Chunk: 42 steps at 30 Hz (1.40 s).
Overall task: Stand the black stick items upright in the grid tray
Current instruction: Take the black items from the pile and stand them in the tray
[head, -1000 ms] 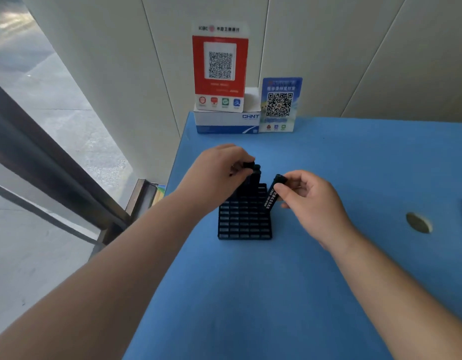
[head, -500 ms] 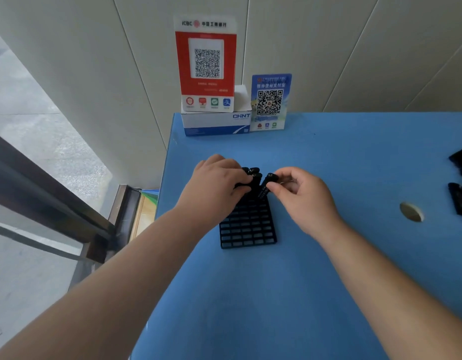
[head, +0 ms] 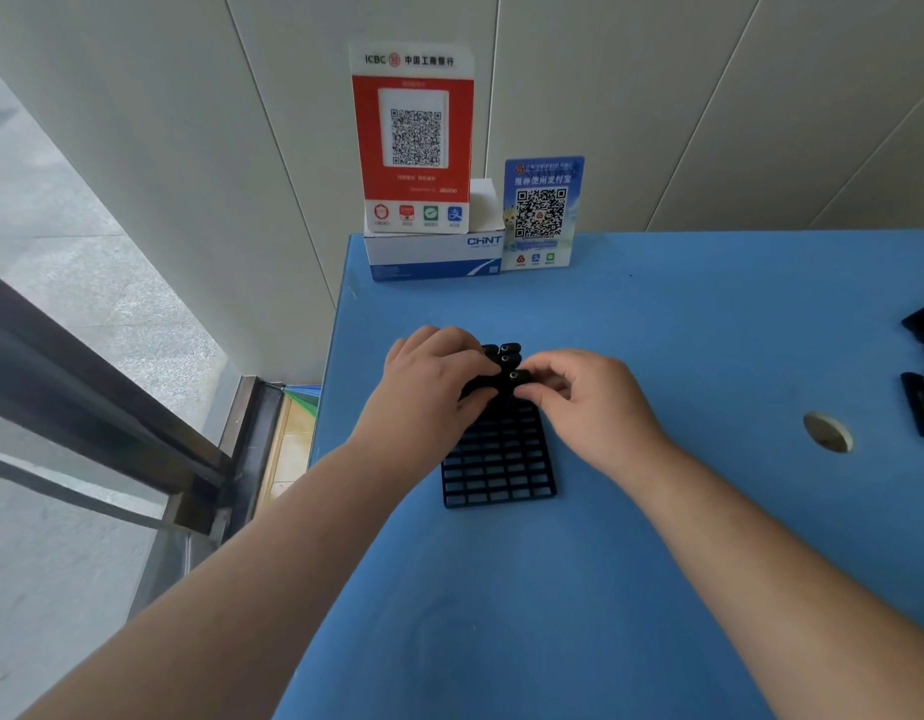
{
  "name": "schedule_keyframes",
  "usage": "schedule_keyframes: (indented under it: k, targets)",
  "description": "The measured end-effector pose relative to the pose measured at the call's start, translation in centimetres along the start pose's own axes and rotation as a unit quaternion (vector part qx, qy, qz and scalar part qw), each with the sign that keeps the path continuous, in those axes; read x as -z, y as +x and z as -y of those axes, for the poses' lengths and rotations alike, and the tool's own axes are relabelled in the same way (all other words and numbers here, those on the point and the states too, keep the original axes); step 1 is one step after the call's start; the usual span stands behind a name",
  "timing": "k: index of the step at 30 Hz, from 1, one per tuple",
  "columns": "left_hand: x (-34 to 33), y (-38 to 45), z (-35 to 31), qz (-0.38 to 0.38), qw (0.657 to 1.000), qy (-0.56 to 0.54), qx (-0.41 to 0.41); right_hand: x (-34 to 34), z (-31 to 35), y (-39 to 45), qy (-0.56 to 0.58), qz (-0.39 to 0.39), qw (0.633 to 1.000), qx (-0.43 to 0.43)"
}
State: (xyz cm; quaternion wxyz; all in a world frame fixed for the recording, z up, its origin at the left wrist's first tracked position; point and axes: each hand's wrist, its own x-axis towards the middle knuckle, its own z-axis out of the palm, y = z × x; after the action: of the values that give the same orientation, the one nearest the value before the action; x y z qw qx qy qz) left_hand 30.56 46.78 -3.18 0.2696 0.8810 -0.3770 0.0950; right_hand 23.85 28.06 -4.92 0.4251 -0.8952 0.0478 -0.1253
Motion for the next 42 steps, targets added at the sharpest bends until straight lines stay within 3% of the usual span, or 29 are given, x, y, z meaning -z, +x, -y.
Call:
schedule_keyframes:
  k: [11, 19, 25, 30, 42]
  targets:
    - [0.2, -0.8, -0.4, -0.003, 1.0, 0.013, 0.011, 0.4, -0.7, -0.4, 0.005, -0.008, 0.999, -0.038]
    - [1.1, -1.1, -2.6, 0.005, 1.0, 0.022, 0.005, 4.3, -1.7, -4.8, -0.06, -0.078, 0.994, -0.056]
    - [-0.7, -0.3, -7.4, 0.053, 0.995, 0.036, -0.08, 10.2, -2.4, -10.3, -0.178, -0.089, 0.972, -0.124]
    - [-3.5, -0.4, -11.3, 0.126, 0.981, 0.095, -0.115, 15.1, -3.1, -16.0, -0.288, -0.104, 0.932, -0.195]
    - [-9.5, -0.5, -27.1, 0.16, 0.966, 0.079, -0.187, 25.8, -5.7, -27.1, -0.318, -0.17, 0.89, -0.28]
